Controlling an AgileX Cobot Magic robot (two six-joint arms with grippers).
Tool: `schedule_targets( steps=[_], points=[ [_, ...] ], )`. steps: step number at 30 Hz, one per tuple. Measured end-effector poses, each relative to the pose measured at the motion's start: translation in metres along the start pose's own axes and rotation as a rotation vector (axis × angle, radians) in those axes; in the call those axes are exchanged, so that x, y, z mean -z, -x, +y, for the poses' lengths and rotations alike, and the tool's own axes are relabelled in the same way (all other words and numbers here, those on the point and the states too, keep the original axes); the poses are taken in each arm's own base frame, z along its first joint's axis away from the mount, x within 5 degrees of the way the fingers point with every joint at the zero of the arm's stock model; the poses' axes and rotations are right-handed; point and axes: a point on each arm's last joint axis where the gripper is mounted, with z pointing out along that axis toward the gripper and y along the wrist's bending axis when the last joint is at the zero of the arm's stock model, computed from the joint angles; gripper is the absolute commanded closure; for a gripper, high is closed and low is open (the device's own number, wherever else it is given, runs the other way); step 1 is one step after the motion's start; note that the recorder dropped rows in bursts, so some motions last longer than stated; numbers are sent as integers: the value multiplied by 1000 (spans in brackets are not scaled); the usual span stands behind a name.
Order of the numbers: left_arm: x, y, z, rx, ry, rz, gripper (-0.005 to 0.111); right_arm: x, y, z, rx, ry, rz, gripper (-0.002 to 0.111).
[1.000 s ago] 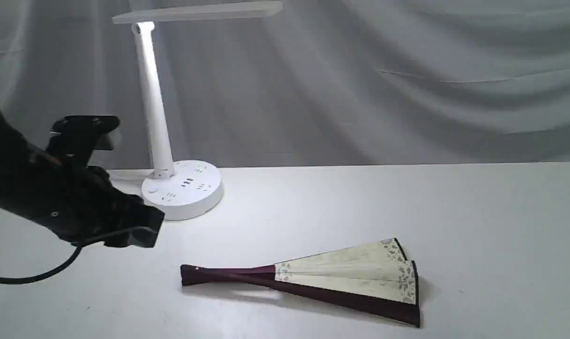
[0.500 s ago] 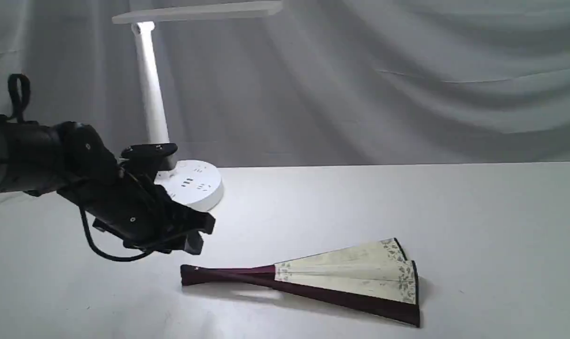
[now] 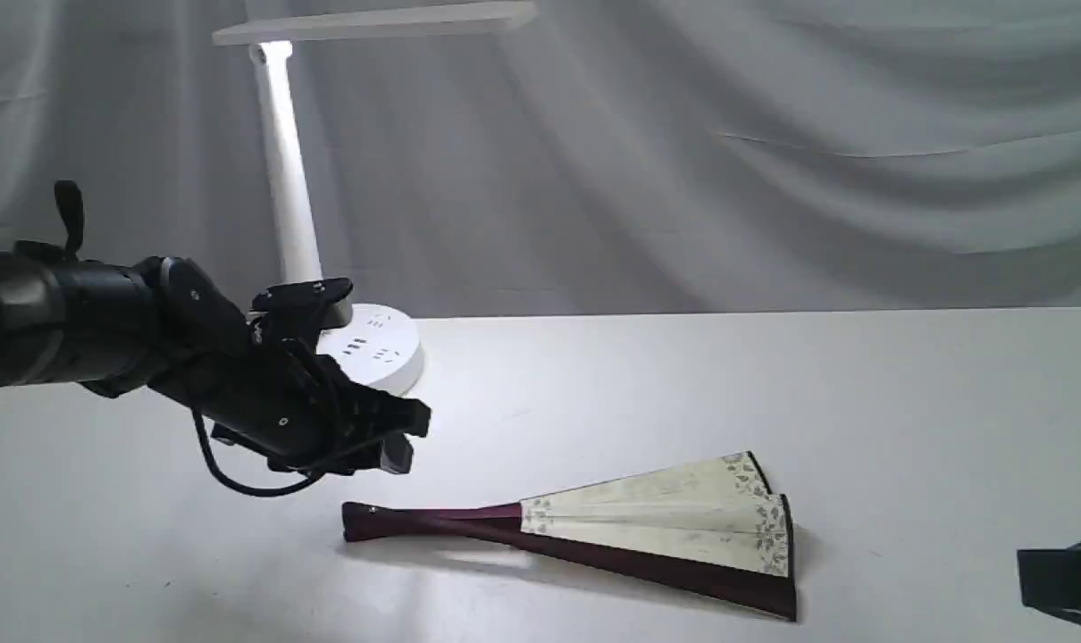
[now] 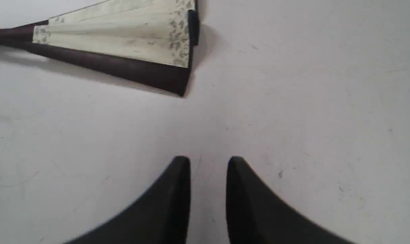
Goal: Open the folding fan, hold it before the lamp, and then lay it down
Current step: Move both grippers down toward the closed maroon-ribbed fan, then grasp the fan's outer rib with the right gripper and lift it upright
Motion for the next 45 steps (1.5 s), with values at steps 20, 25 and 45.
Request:
schedule_targets(
  steps=[20, 25, 45],
  points=[
    [0, 3, 0, 27, -1, -33, 82, -125, 89, 43, 38, 166, 247, 108],
    [0, 3, 0, 27, -1, -33, 82, -153, 95, 54, 37, 186, 281, 108],
    [-27, -8, -6, 17, 6, -4, 82, -239, 61, 44, -110, 124, 349, 108]
  ],
)
